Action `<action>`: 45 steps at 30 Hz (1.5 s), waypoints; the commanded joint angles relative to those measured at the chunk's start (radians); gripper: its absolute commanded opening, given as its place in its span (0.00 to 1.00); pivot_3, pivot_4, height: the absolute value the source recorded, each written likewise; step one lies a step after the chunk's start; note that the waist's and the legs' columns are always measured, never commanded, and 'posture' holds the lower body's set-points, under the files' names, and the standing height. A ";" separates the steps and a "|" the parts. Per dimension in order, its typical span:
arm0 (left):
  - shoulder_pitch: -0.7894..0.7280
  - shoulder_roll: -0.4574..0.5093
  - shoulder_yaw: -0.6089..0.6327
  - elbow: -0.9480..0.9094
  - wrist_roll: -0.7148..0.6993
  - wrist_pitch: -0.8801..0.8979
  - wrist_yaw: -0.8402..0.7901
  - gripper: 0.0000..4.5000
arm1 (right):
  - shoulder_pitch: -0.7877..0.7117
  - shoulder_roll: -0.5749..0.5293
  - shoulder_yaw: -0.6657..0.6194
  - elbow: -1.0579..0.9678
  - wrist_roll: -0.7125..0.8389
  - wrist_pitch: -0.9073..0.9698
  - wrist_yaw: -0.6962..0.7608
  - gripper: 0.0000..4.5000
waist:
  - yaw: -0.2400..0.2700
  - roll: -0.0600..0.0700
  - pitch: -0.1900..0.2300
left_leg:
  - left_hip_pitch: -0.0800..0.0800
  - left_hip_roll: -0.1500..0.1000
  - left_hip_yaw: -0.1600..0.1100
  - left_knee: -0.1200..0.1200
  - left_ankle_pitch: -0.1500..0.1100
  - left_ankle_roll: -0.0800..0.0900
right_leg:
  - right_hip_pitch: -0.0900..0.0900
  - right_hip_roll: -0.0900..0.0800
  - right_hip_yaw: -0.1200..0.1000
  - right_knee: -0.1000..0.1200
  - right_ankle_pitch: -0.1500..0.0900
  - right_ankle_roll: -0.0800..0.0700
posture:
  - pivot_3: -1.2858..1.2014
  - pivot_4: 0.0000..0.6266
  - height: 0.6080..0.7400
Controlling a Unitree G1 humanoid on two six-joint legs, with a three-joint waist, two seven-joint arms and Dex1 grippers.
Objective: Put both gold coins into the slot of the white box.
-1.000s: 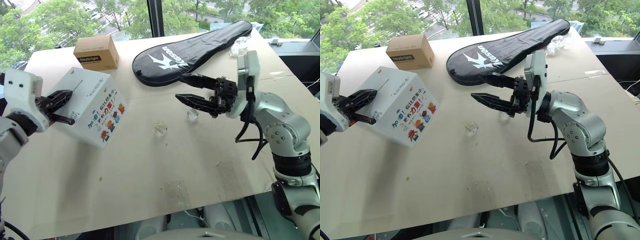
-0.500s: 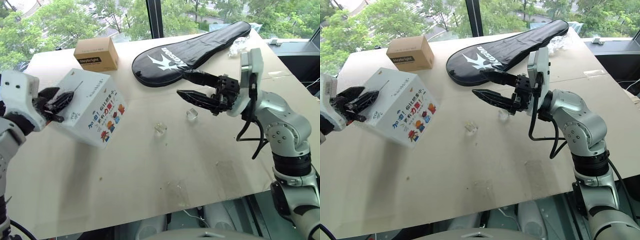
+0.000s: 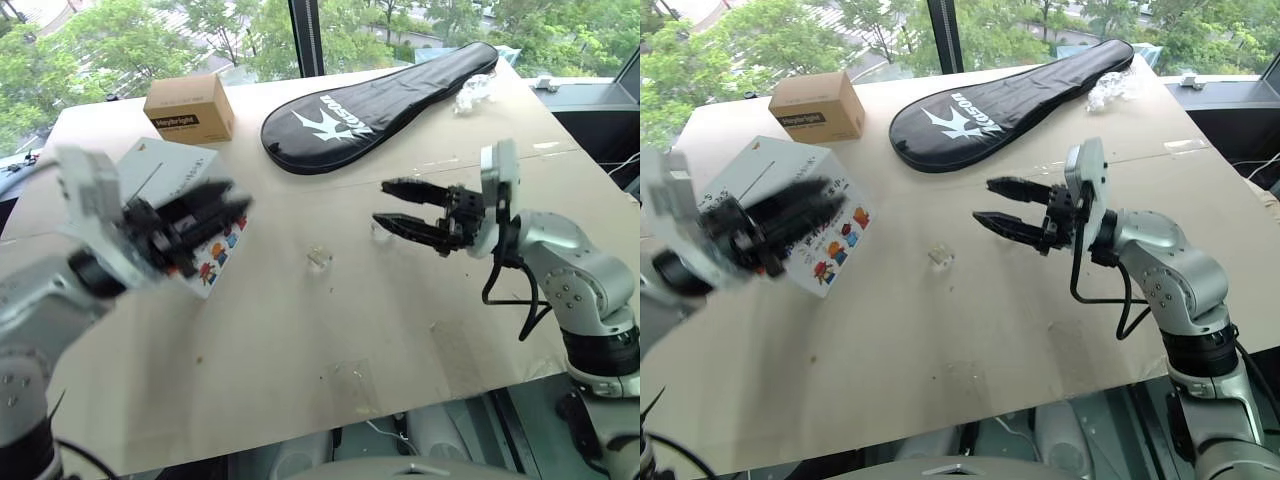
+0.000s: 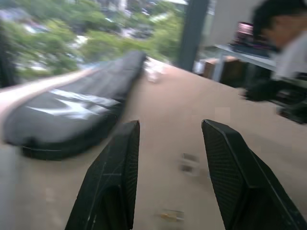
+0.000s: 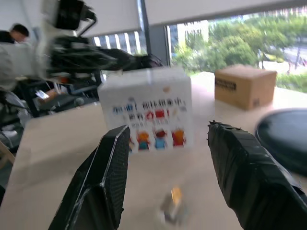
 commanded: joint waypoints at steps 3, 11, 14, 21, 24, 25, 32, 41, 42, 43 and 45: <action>0.249 0.025 -0.065 -0.127 0.212 -0.037 -0.042 0.45 | 0.101 -0.011 0.134 0.007 -0.177 -0.126 0.042 0.62 | 0.004 0.000 0.000 | 0.005 0.001 0.003 -0.002 0.000 0.000 | 0.001 0.001 0.002 0.002 0.000 0.000 | 0.52 0.24 1.00; 0.447 -0.182 -0.110 -0.076 0.436 -0.264 -0.078 0.45 | 0.067 0.173 0.298 0.178 -0.439 -0.234 -0.113 0.62 | 0.017 -0.002 -0.001 | 0.011 0.001 0.008 0.001 0.000 -0.001 | 0.004 0.003 0.007 0.006 0.000 -0.001 | 0.52 0.24 1.00; 0.494 -0.228 -0.089 -0.032 0.527 -0.347 -0.070 0.45 | 0.029 0.245 0.338 0.246 -0.516 -0.195 -0.195 0.62 | 0.018 -0.002 -0.002 | 0.009 0.002 0.006 0.000 0.000 -0.001 | 0.003 0.003 0.007 0.006 0.000 -0.001 | 0.52 0.24 1.00; 0.548 -0.272 -0.063 -0.057 0.503 -0.396 -0.101 0.45 | -0.055 0.407 0.366 0.406 -0.608 -0.217 -0.288 0.62 | 0.019 -0.005 -0.003 | 0.009 0.001 0.006 0.001 0.000 -0.001 | 0.003 0.002 0.006 0.006 0.000 -0.001 | 0.52 0.24 1.00; 0.554 -0.266 -0.043 -0.046 0.499 -0.402 -0.109 0.45 | -0.085 0.450 0.364 0.476 -0.629 -0.243 -0.297 0.62 | 0.016 -0.005 -0.003 | 0.009 0.001 0.005 0.000 0.000 -0.001 | 0.003 0.003 0.006 0.006 0.000 -0.001 | 0.52 0.24 1.00; 0.555 -0.264 -0.039 -0.043 0.497 -0.403 -0.113 0.45 | -0.090 0.460 0.360 0.492 -0.633 -0.252 -0.300 0.62 | 0.014 -0.005 -0.003 | 0.009 0.001 0.005 0.000 0.000 -0.001 | 0.003 0.003 0.005 0.006 0.000 -0.001 | 0.52 0.24 1.00; 0.539 -0.261 -0.030 -0.040 0.491 -0.396 -0.111 0.47 | -0.119 0.494 0.361 0.570 -0.669 -0.289 -0.302 0.50 | 0.013 -0.005 -0.003 | 0.008 0.001 0.005 0.000 0.000 -0.001 | 0.003 0.003 0.003 0.006 0.000 -0.001 | 0.52 0.24 1.00; 0.532 -0.266 -0.041 -0.033 0.487 -0.387 -0.105 0.47 | -0.092 0.500 0.353 0.536 -0.671 -0.297 -0.286 0.01 | 0.012 -0.005 -0.003 | 0.008 0.001 0.005 0.000 0.000 -0.001 | 0.003 0.003 0.002 0.006 0.000 -0.001 | 0.52 0.24 1.00; 0.528 -0.265 -0.041 -0.031 0.484 -0.387 -0.105 0.47 | -0.091 0.500 0.346 0.527 -0.665 -0.296 -0.286 0.01 | 0.012 -0.005 -0.003 | 0.008 0.001 0.005 0.000 0.000 -0.001 | 0.003 0.003 0.002 0.006 0.000 -0.001 | 0.52 0.24 1.00; 0.519 -0.269 -0.040 -0.029 0.474 -0.385 -0.100 0.47 | -0.090 0.501 0.338 0.515 -0.656 -0.294 -0.283 0.01 | 0.012 -0.005 -0.003 | 0.008 0.001 0.005 0.000 0.000 -0.001 | 0.003 0.003 0.002 0.006 0.000 -0.001 | 0.52 0.24 1.00; 0.497 -0.280 -0.039 -0.031 0.436 -0.380 -0.086 0.47 | -0.088 0.504 0.315 0.479 -0.622 -0.273 -0.269 0.01 | 0.013 -0.005 -0.003 | 0.008 0.001 0.005 0.000 0.000 -0.001 | 0.003 0.003 0.002 0.006 0.000 -0.001 | 0.52 0.24 1.00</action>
